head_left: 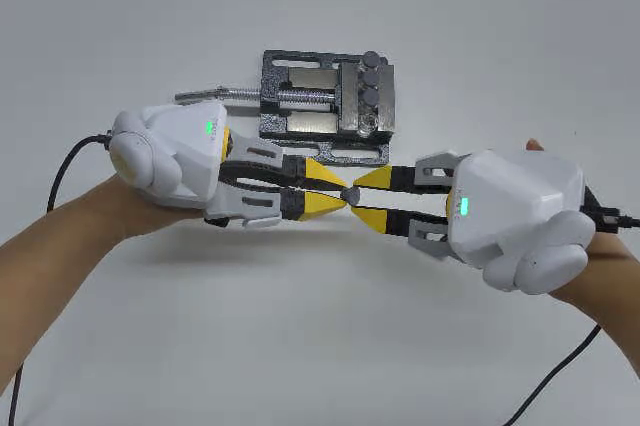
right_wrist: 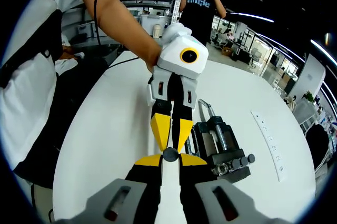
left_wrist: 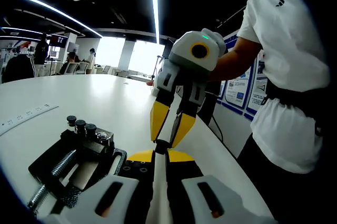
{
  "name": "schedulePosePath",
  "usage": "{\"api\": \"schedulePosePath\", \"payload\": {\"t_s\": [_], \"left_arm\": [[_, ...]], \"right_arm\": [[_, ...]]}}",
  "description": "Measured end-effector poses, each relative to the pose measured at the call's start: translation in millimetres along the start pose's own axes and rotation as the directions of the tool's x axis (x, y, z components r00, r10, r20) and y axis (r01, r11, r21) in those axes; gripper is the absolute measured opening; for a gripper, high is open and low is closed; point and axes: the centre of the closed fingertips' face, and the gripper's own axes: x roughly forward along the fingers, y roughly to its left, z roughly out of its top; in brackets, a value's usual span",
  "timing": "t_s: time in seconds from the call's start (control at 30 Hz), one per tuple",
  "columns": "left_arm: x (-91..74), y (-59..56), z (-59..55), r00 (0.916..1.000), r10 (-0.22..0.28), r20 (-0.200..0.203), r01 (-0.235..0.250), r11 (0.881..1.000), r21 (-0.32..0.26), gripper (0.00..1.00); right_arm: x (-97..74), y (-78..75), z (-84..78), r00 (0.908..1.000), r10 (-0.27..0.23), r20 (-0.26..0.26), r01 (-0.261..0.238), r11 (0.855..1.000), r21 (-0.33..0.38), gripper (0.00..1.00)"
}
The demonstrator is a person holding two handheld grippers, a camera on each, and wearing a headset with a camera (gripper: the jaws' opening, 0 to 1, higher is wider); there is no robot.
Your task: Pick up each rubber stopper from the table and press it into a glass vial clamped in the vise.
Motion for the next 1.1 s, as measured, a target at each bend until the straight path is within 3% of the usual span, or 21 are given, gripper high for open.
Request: {"api": "schedulePosePath", "payload": {"t_s": [0.43,0.87,1.1], "left_arm": [[-1.4,4.9,-0.7,0.9998,0.018,0.0,-0.018,1.0,0.007,0.07],[-9.2,8.5,-1.6,0.9981,0.059,-0.015,-0.058,0.996,0.061,0.1],[-13.3,9.5,-2.6,0.9952,0.095,-0.023,-0.092,0.99,0.104,0.12]], "right_arm": [[-0.7,-3.2,-0.4,0.9997,0.014,-0.019,-0.014,1.0,0.008,0.11],[-6.7,-11.9,-2.0,0.9982,0.013,-0.058,-0.013,1.0,0.009,0.11],[-8.5,-22.1,-6.8,0.9952,0.002,-0.098,0.002,0.999,0.044,0.11]]}}
